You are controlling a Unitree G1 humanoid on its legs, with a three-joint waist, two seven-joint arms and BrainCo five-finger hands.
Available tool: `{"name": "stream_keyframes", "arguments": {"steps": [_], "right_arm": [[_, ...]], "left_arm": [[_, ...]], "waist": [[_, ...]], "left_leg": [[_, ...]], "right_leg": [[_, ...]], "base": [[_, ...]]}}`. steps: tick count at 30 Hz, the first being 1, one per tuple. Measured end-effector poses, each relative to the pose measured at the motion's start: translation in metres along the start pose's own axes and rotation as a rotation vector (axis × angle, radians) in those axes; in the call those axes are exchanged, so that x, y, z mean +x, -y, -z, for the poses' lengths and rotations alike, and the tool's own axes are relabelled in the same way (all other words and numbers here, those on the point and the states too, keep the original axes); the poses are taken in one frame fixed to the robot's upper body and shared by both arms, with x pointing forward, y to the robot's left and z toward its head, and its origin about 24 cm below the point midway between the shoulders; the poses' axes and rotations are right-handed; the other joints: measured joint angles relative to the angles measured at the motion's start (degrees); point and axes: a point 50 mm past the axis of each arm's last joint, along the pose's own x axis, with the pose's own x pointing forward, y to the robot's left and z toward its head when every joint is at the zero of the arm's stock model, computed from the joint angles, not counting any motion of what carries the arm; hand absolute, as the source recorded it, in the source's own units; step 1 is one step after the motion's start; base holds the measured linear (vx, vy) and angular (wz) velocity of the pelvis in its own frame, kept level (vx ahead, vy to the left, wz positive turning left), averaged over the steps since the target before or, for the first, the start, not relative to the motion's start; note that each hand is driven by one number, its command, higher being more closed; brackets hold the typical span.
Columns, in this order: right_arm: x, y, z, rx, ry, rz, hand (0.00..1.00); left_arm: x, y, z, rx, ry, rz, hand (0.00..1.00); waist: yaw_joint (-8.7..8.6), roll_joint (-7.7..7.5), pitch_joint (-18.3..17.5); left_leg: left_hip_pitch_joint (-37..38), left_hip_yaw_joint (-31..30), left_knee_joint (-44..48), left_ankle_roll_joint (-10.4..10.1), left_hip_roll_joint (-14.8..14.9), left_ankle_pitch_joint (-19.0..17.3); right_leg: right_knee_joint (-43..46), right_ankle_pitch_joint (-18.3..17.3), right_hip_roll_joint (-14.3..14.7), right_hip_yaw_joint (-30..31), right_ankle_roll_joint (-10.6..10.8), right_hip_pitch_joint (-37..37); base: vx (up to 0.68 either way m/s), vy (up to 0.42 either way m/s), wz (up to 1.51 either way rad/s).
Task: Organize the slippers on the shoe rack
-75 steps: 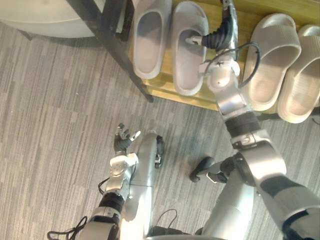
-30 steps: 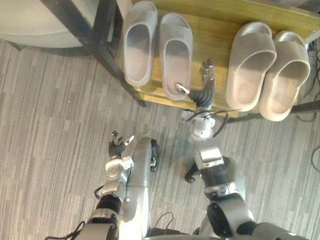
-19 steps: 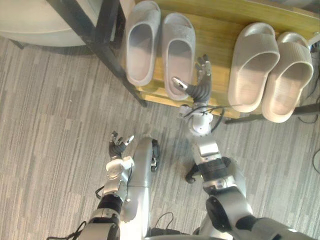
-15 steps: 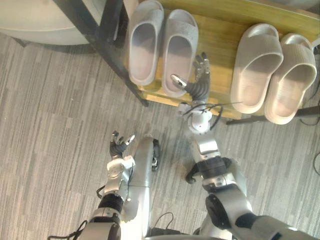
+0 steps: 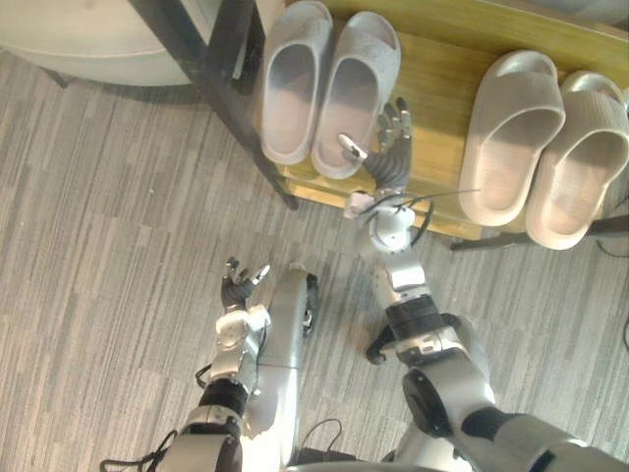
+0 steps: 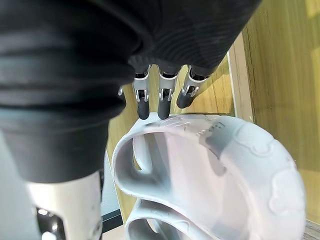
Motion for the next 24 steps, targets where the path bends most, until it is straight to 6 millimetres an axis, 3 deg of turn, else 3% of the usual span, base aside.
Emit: {"name": "stream_keyframes", "arguments": {"steps": [6, 14, 20, 21, 24], "right_arm": [[0.002, 0.006, 0.003, -0.029, -0.019, 0.01, 0.0], [-0.01, 0.019, 0.006, -0.11, -0.021, 0.036, 0.0], [-0.02, 0.041, 0.003, -0.126, 0.007, 0.121, 0.0], [-0.03, 0.047, 0.002, -0.158, 0.028, 0.134, 0.0], [-0.033, 0.046, -0.001, -0.207, 0.059, 0.123, 0.0]], "left_arm": [[-0.002, 0.001, 0.009, 0.0, -0.037, -0.007, 0.0], [-0.007, -0.006, 0.019, 0.016, -0.084, -0.024, 0.0], [-0.016, -0.022, 0.031, 0.032, -0.112, -0.05, 0.0], [-0.022, -0.032, 0.039, 0.068, -0.141, -0.051, 0.0], [-0.025, -0.038, 0.043, 0.083, -0.16, -0.049, 0.0]], "waist": [[0.55, 1.37, -1.1], [0.34, 1.4, -1.1], [-0.78, 1.29, -1.1], [-2.06, 0.65, -0.7], [-2.61, 0.09, -0.5]], "left_leg": [[0.1, -0.4, 0.0, -0.2, 0.5, 0.1], [3.7, -0.1, -1.1, -0.3, 0.7, 0.2], [8.1, 0.7, -3.7, -0.1, 0.8, 0.1], [12.9, 1.3, -6.3, -0.1, 1.0, 0.1], [16.1, 2.1, -8.2, -0.2, 0.9, 0.1]], "right_leg": [[0.0, -0.2, 0.3, -0.7, -0.4, 0.5], [-1.3, -0.3, 0.6, -0.8, -0.3, 4.0], [-4.1, 0.3, 1.0, -1.0, 0.4, 7.9], [-6.8, 0.9, 1.6, -1.3, 0.4, 12.4], [-8.3, 1.1, 1.6, -1.1, 0.8, 14.9]], "base": [[0.01, -0.002, 0.01], [0.0, 0.001, -0.01], [0.02, 0.019, -0.04], [0.11, 0.042, -0.11], [0.09, 0.003, -0.07]]}}
